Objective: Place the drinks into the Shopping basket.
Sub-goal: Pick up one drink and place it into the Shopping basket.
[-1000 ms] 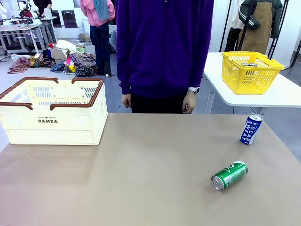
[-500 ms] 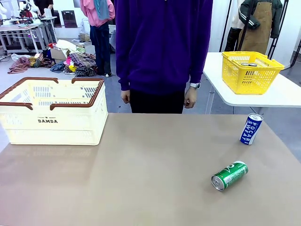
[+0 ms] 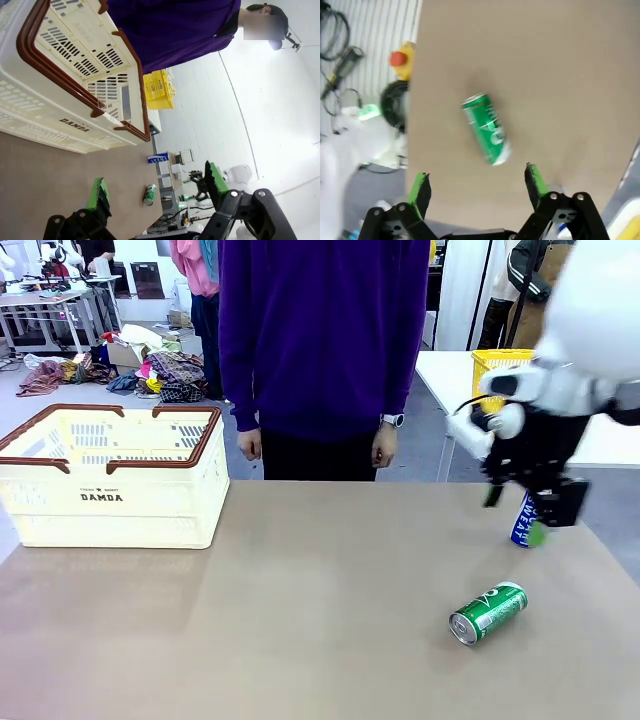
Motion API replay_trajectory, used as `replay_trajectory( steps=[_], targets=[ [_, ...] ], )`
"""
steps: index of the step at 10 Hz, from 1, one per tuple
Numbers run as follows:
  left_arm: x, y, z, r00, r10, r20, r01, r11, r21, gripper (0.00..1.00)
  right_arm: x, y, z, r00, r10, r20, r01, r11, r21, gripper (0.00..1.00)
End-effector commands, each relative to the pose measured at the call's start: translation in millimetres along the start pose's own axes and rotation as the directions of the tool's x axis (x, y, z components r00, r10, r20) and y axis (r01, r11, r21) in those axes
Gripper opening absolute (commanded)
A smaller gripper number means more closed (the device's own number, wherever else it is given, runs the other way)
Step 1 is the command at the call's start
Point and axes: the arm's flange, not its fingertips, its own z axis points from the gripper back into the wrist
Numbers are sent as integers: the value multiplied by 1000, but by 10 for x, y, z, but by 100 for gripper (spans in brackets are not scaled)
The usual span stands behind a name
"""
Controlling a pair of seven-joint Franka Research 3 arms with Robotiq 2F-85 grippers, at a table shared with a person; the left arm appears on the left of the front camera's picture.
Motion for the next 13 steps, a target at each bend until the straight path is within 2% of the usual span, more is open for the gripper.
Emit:
replay_trajectory(
  steps=[1, 3, 4, 5, 9, 13],
  targets=[
    [-18, -17, 28, 1000, 1, -10, -1, 1000, -4, 100, -178, -178, -251, 995, 82, 56, -80, 996, -44, 100],
    [-18, -17, 28, 1000, 1, -10, -1, 1000, -4, 100, -146, -103, -642, 992, 104, 76, -100, 993, -57, 100],
    [-18, -17, 28, 1000, 1, -10, -1, 1000, -4, 100, -133, -82, -573, 993, 89, 73, -85, 995, -47, 100],
    [-18, -17, 28, 1000, 1, -10, -1, 1000, -4, 100, -117, -235, -499, 999, 49, 21, -49, 999, -15, 100],
    [-18, -17, 28, 1000, 1, -10, -1, 1000, -4, 100, -105, -176, -525, 999, 35, 11, -35, 999, -12, 100],
    [-18, -17, 28, 1000, 1, -10, -1, 1000, -4, 100, -36, -65, -1081, 984, 163, -72, -164, 986, -11, 100]
  ],
)
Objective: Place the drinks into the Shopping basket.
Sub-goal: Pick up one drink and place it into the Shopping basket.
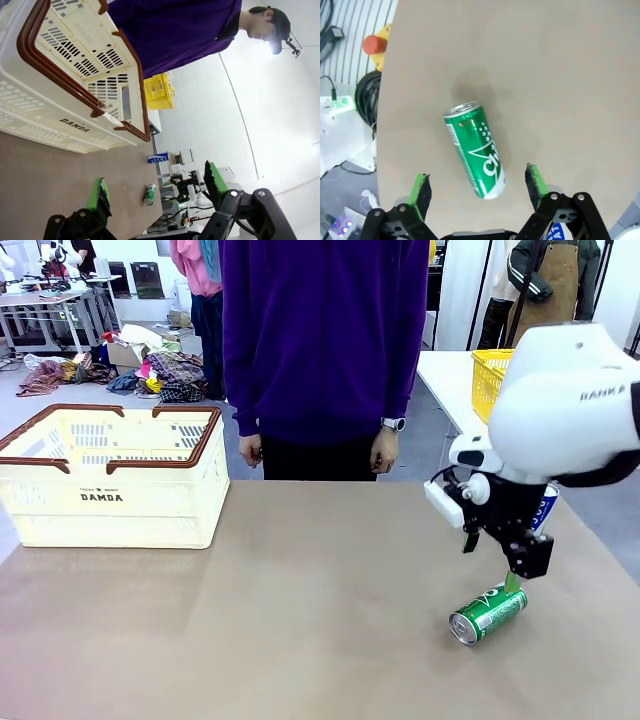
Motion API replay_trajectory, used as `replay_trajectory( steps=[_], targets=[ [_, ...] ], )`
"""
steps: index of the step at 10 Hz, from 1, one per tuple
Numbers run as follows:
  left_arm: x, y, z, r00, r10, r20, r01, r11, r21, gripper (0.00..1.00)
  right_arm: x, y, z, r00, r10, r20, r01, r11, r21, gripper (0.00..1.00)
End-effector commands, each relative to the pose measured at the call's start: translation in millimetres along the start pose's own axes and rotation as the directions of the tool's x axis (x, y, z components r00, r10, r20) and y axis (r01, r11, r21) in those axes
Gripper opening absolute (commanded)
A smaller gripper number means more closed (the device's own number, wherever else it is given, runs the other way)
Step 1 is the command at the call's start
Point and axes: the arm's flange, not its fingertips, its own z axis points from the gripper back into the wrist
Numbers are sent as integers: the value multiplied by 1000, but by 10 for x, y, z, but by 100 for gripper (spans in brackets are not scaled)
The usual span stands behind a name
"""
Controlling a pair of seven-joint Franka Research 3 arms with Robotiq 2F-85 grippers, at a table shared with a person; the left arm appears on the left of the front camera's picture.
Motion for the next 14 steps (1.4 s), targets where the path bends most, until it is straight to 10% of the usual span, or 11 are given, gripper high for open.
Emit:
replay_trajectory(
  steps=[1, 6, 14],
  targets=[
    [-18, -18, 27, 1000, 0, -10, 0, 1000, -4, 100, -40, -38, -263, 993, 109, -35, -111, 993, -43, 100],
    [-18, -18, 27, 1000, 0, -10, 0, 1000, -4, 100, -266, -20, -1019, 978, 209, -12, -209, 975, -79, 100],
    [-18, -18, 27, 1000, 0, -10, 0, 1000, -4, 100, -367, 75, -1147, 973, 222, 56, -220, 975, -33, 100]
  ],
)
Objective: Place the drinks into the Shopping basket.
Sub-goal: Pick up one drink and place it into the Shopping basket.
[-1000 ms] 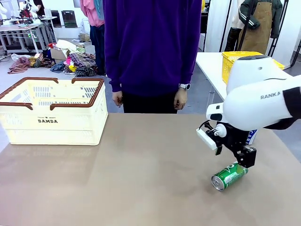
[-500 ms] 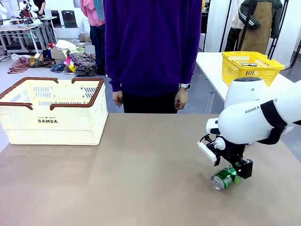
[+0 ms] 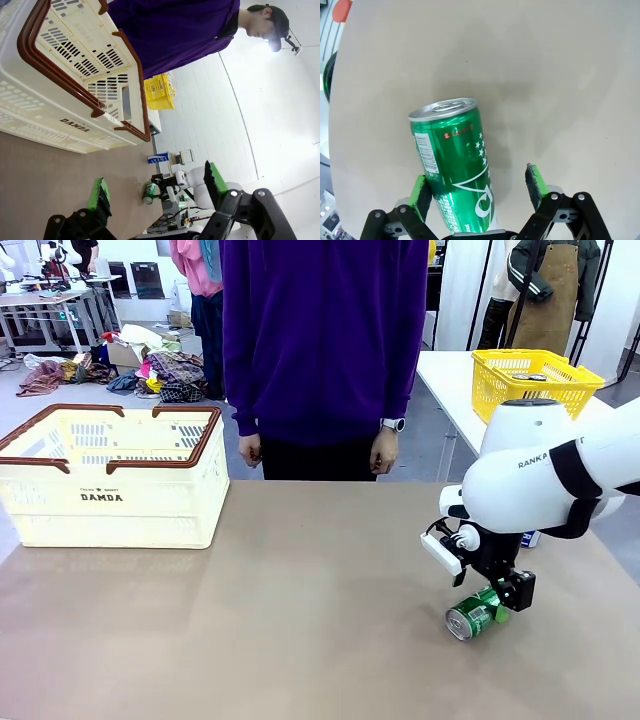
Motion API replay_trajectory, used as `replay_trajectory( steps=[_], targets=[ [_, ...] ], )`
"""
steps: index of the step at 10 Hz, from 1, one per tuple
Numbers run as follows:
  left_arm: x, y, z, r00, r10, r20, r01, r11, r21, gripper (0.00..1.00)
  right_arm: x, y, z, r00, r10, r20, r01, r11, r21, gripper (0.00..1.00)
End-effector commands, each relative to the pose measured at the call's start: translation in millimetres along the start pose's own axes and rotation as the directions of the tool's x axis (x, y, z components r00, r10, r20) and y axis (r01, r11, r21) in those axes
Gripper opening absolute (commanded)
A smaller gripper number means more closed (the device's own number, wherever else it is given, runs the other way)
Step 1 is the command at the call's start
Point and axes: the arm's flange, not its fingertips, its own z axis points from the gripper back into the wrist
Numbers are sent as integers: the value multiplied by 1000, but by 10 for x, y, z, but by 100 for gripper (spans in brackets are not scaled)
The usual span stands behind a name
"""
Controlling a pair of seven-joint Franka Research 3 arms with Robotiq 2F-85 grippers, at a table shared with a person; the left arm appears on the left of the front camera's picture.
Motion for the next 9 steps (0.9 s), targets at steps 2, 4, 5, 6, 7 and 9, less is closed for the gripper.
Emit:
replay_trajectory(
  steps=[2, 4, 5, 6, 7, 9],
  targets=[
    [-18, -18, 25, 1000, 0, -10, 0, 1000, -4, 100, -80, 394, -292, 994, 85, 73, -82, 996, -35, 100],
    [-18, -18, 25, 1000, 0, -10, 0, 1000, -4, 100, -65, 411, -284, 990, 117, 80, -116, 993, -26, 0],
    [-18, -18, 25, 1000, 0, -10, 0, 1000, -4, 100, -64, 423, -294, 989, 123, 86, -121, 992, -25, 0],
    [-18, -18, 25, 1000, 0, -10, 0, 1000, -4, 100, -66, 427, -301, 988, 123, 91, -121, 992, -24, 0],
    [-18, -18, 25, 1000, 0, -10, 0, 1000, -4, 100, -69, 426, -305, 987, 127, 98, -125, 992, -24, 0],
    [-18, -18, 25, 1000, 0, -10, 0, 1000, -4, 100, -69, 419, -321, 986, 127, 106, -126, 992, -18, 0]
  ],
)
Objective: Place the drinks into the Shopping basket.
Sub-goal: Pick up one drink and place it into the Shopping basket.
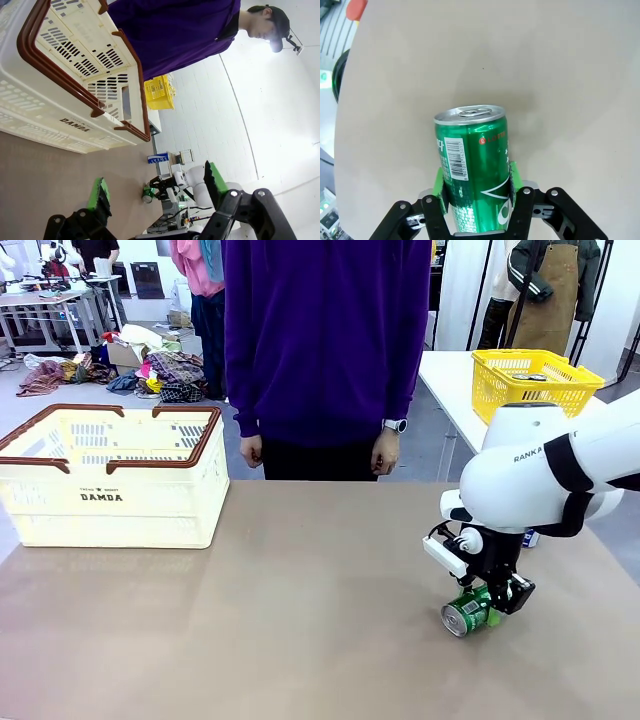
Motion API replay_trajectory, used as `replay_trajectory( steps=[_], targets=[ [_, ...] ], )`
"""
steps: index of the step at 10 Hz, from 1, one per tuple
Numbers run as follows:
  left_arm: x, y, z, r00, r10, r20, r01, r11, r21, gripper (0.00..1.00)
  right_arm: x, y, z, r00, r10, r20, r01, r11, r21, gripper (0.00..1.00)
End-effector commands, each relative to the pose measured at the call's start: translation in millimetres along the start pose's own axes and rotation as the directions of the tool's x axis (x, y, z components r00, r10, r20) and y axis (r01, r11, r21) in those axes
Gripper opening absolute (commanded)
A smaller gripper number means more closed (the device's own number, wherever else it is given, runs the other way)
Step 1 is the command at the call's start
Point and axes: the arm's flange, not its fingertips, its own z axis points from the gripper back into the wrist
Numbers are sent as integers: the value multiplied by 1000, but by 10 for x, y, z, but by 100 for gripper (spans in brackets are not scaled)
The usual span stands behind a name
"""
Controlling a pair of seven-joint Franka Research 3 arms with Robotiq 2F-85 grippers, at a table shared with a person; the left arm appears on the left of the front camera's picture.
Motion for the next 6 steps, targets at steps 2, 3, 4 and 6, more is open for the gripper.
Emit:
replay_trajectory(
  steps=[2, 3, 4, 6],
  targets=[
    [-18, -18, 25, 1000, 0, -10, 0, 1000, -4, 100, -36, 381, -285, 994, 84, 70, -81, 996, -47, 0],
    [-18, -18, 25, 1000, 0, -10, 0, 1000, -4, 100, -30, 375, -262, 993, 83, 88, -79, 996, -48, 0],
    [-18, -18, 25, 1000, 0, -10, 0, 1000, -4, 100, -18, 384, -126, 993, 69, 100, -63, 996, -60, 0],
    [-18, -18, 25, 1000, 0, -10, 0, 1000, -4, 100, 52, 526, 622, 975, -108, 195, 123, 990, -69, 0]
  ],
)
